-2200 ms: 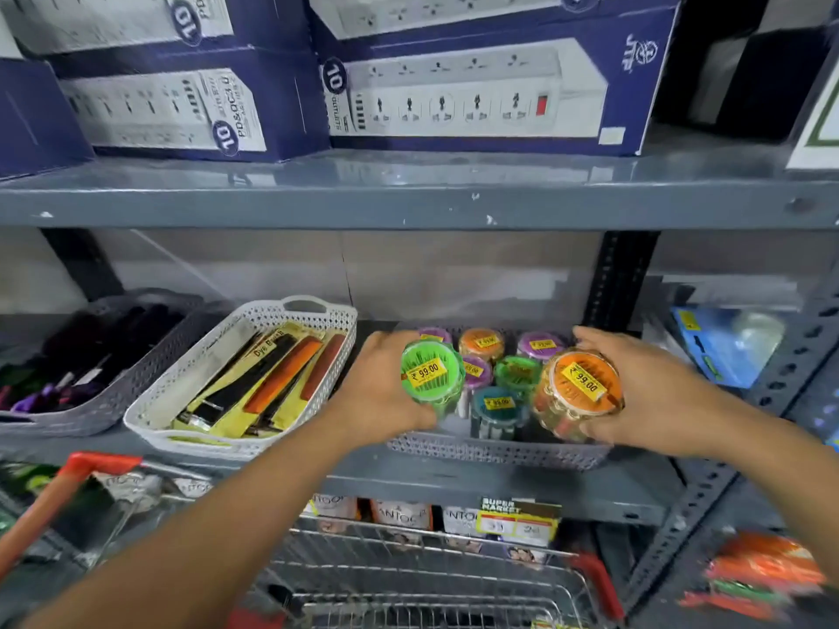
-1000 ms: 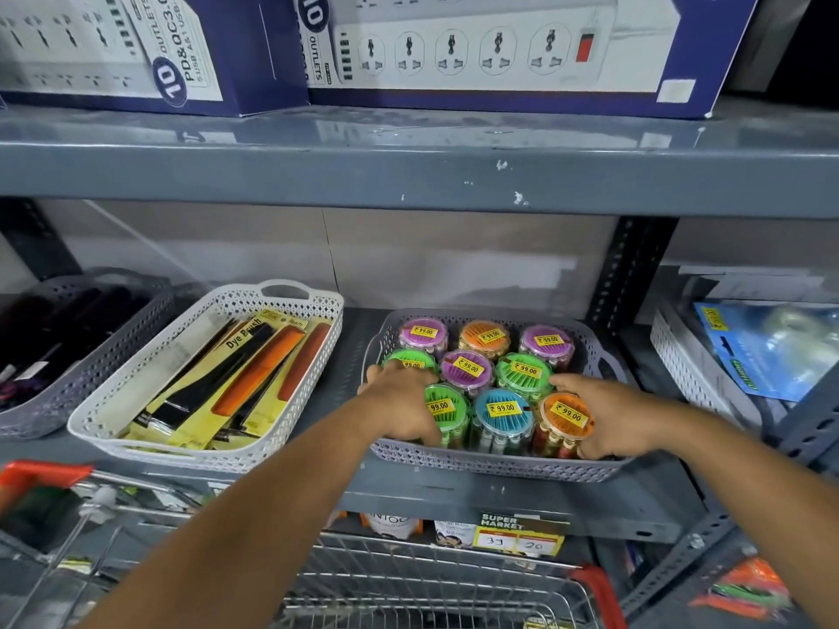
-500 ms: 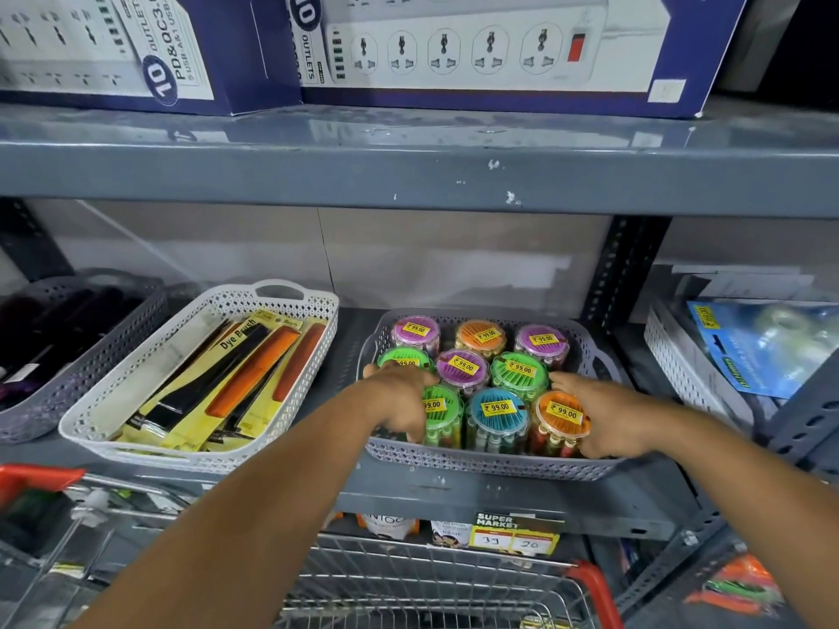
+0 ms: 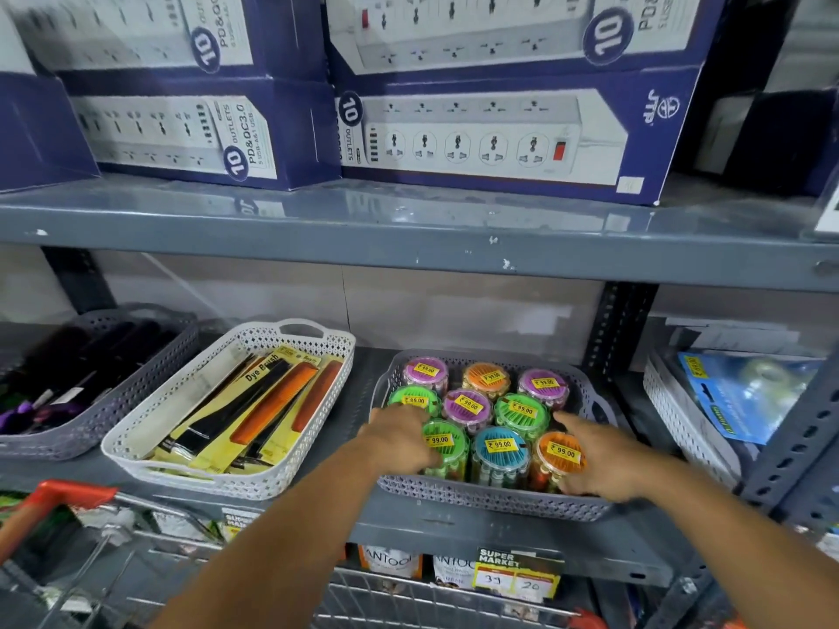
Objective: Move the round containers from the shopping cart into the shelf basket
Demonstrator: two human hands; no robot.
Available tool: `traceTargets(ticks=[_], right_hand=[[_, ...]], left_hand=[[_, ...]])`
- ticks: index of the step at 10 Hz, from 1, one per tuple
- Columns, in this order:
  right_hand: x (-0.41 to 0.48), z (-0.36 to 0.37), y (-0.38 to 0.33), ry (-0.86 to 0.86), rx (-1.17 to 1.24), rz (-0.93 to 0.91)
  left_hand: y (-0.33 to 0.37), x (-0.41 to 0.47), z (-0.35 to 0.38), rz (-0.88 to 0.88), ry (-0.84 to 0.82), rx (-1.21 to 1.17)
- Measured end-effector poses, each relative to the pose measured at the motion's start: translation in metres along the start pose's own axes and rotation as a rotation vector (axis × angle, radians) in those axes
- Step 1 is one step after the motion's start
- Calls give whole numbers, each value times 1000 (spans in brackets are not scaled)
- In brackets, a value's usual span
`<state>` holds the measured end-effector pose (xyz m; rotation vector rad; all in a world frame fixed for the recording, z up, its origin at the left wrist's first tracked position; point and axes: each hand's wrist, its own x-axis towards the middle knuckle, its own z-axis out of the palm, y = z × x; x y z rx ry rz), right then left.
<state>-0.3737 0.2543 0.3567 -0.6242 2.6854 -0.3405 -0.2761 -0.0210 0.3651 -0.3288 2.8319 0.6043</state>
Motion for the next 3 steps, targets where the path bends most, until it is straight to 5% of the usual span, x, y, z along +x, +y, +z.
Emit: traceTargets(ticks=[2, 3], right_hand=[[-17, -3, -9, 98, 74, -43], [-38, -11, -22, 287, 170, -134]], left_hand=[[3, -23, 1, 34, 191, 115], [9, -36, -8, 176, 380, 223]])
